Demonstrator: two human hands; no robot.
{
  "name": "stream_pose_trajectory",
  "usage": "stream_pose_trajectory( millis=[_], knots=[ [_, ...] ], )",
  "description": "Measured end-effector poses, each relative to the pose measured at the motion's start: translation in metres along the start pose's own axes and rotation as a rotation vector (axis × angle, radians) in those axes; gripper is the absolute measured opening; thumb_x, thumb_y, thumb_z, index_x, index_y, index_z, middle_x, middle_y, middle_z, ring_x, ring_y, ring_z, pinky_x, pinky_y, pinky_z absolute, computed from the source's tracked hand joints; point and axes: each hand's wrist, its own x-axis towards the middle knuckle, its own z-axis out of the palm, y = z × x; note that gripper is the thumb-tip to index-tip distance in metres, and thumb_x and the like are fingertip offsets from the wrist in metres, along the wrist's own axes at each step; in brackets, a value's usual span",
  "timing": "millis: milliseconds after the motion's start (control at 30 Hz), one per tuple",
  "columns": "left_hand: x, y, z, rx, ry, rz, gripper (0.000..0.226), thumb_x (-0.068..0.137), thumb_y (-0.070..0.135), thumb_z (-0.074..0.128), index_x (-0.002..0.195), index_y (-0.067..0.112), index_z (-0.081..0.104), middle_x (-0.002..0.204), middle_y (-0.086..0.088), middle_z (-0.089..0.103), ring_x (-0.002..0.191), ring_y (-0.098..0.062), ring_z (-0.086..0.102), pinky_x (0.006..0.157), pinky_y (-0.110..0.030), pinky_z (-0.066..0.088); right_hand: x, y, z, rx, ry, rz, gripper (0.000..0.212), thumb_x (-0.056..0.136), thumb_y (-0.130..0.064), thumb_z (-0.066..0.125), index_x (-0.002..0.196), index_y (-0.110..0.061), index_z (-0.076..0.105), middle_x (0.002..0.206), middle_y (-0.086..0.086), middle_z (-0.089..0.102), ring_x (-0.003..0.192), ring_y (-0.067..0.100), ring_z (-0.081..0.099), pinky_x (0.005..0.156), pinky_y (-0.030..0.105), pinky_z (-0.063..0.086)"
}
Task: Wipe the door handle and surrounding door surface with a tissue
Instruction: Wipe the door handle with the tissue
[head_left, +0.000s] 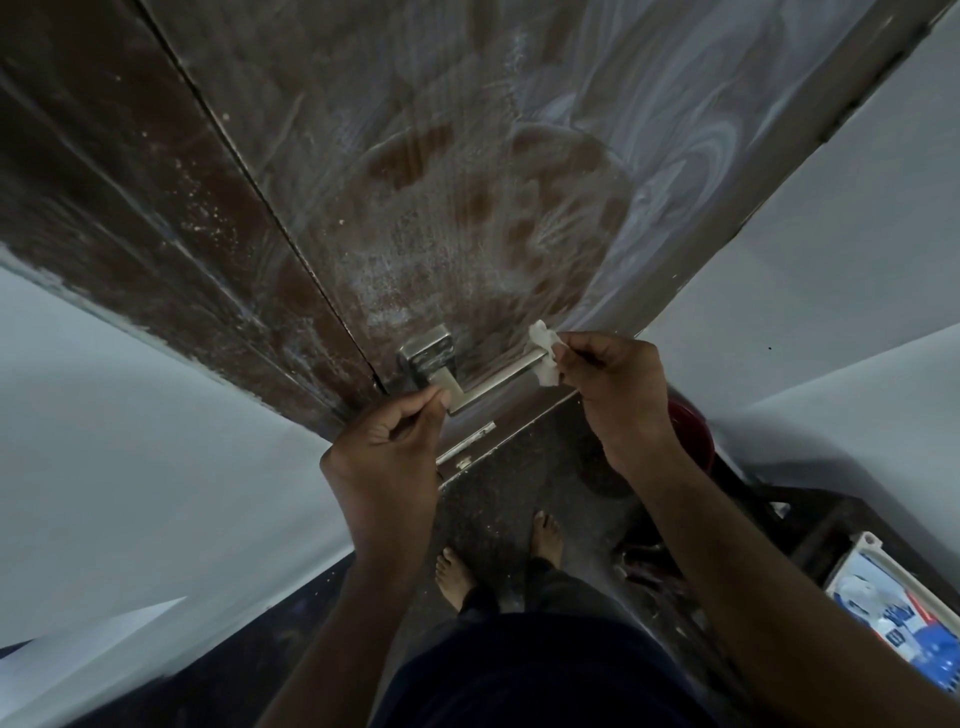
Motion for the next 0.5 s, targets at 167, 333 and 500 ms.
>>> stream_pose_trajectory(
  millis=[167,333,500],
  knots=[
    [0.0016,0.0018,0.0003,0.012,0.0,0.019,0.019,0.084,0.017,0.082,0.104,0.018,0.081,0.09,0.009,0.079,0.08,0.001,0.075,0.078,-0.022,0.062,0.0,0.0043,-0.0033,0.445,-0.103,0.271,0.011,0.09,0.002,0.062,0.097,0.002,0.071,0.096,0.012,0.075,0.096,0.025,0.072,0.082,0.028,0.06],
    [0.0037,0.0035,0.0006,0.064,-0.012,0.078,0.018,0.084,0.016,0.083,0.102,0.015,0.081,0.089,0.016,0.075,0.085,0.01,0.071,0.078,-0.006,0.053,0.001,0.0074,0.0052,0.777,-0.159,0.412,0.015,0.093,0.007,0.054,0.102,0.012,0.065,0.102,0.02,0.072,0.094,0.027,0.072,0.075,0.03,0.061],
    [0.0044,0.0007,0.0004,0.071,-0.01,0.087,0.018,0.083,0.019,0.083,0.101,0.016,0.082,0.09,0.013,0.077,0.085,0.007,0.072,0.079,-0.009,0.054,0.0021,0.0117,0.0022,0.891,-0.179,0.455,0.015,0.094,0.007,0.052,0.103,0.012,0.063,0.108,0.024,0.07,0.093,0.027,0.073,0.078,0.032,0.062]
  ],
)
